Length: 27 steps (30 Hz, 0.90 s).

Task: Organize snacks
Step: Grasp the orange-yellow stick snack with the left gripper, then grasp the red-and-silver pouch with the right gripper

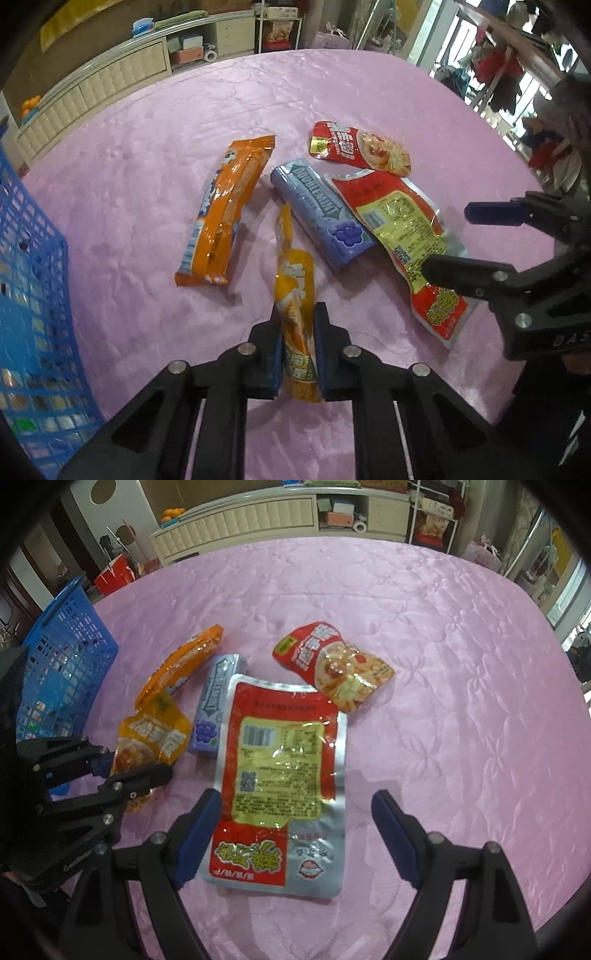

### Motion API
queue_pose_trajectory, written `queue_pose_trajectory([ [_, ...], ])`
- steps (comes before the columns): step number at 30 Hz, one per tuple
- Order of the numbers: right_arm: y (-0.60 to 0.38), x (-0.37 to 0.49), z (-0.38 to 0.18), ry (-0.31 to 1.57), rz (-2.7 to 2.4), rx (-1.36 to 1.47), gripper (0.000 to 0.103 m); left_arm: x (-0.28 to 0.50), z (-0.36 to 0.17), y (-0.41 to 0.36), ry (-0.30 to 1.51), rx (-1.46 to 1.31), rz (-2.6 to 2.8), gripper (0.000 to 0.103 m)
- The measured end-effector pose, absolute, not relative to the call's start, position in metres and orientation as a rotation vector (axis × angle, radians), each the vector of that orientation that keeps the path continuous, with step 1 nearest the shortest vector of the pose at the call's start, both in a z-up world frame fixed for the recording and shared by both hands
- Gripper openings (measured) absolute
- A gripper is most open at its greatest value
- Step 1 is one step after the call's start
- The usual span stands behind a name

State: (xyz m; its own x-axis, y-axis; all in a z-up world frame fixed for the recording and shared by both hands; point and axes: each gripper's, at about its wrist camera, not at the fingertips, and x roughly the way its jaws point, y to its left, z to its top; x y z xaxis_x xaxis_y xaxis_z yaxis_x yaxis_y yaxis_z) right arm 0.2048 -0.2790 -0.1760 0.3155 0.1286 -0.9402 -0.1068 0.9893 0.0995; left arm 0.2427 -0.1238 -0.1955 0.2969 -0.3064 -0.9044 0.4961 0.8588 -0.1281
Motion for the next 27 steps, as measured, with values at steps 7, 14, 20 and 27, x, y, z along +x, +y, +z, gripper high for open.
queue_pose_trajectory([
  [7, -0.274, 0.220, -0.189, 1.304, 0.173, 0.082, 0.086, 0.240, -0.193, -0.113, 1.138, 0.149, -0.544, 0.011],
  [14, -0.258, 0.227, -0.193, 1.299, 0.143, -0.002, 0.087, 0.230, -0.191, -0.099, 1.111, 0.153, -0.550, 0.011],
  [20, -0.248, 0.217, -0.194, 1.252, 0.138, -0.029, 0.079, 0.229, -0.192, -0.089, 1.103, 0.110, -0.551, 0.011],
  [27, -0.246, 0.212, -0.193, 1.237, 0.121, -0.065, 0.061, 0.225, -0.193, -0.088, 1.089, 0.113, -0.547, 0.011],
])
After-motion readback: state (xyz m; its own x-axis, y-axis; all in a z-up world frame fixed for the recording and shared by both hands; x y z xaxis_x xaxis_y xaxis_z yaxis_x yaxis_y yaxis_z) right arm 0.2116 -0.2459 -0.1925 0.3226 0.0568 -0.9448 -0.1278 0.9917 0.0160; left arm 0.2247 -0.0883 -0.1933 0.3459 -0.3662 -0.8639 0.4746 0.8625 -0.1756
